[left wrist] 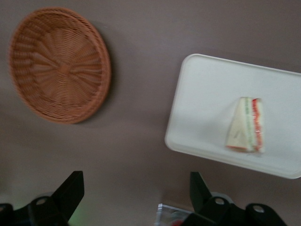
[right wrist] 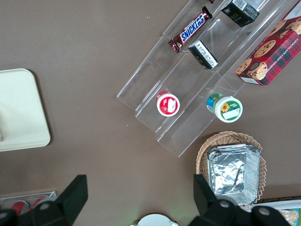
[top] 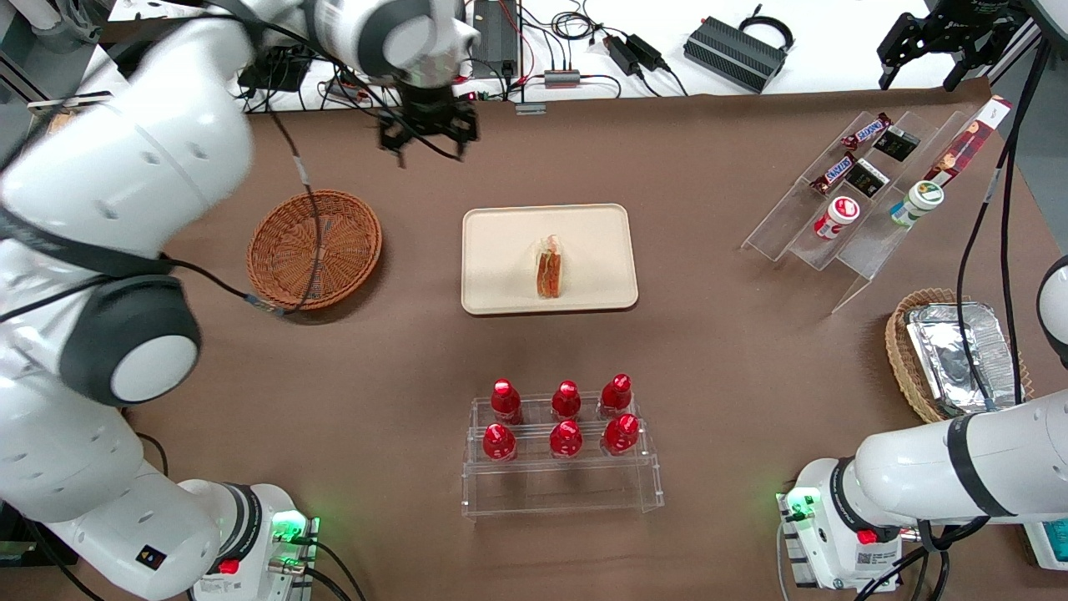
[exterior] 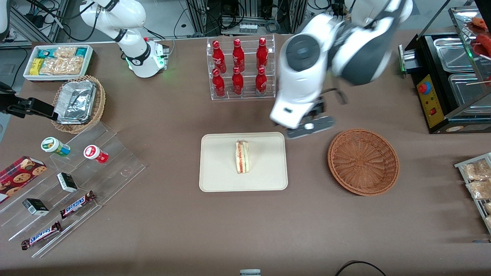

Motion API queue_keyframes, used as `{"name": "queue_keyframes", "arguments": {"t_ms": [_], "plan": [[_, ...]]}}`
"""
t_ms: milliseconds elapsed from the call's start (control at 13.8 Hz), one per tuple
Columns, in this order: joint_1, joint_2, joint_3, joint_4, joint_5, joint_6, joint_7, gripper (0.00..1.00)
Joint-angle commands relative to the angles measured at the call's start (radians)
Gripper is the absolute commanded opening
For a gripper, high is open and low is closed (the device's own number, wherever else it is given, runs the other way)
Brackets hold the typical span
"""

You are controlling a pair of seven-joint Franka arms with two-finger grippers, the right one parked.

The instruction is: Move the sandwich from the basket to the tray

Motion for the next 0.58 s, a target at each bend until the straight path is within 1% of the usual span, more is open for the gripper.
{"name": "queue_keyframes", "arguments": {"t_ms": [0,145,291,509], "plan": [[0.125,-0.129,-0.007,-0.092,-0.015,-0.063,0.213,0.99],[0.204,-0.174,-0.007,-0.103,-0.017,-0.137,0.36,0.99],[0.31,-0.226,-0.007,-0.132,-0.023,-0.159,0.526,0.99],[0.419,-0.295,-0.007,-0.182,-0.034,-0.16,0.658,0.99]]}}
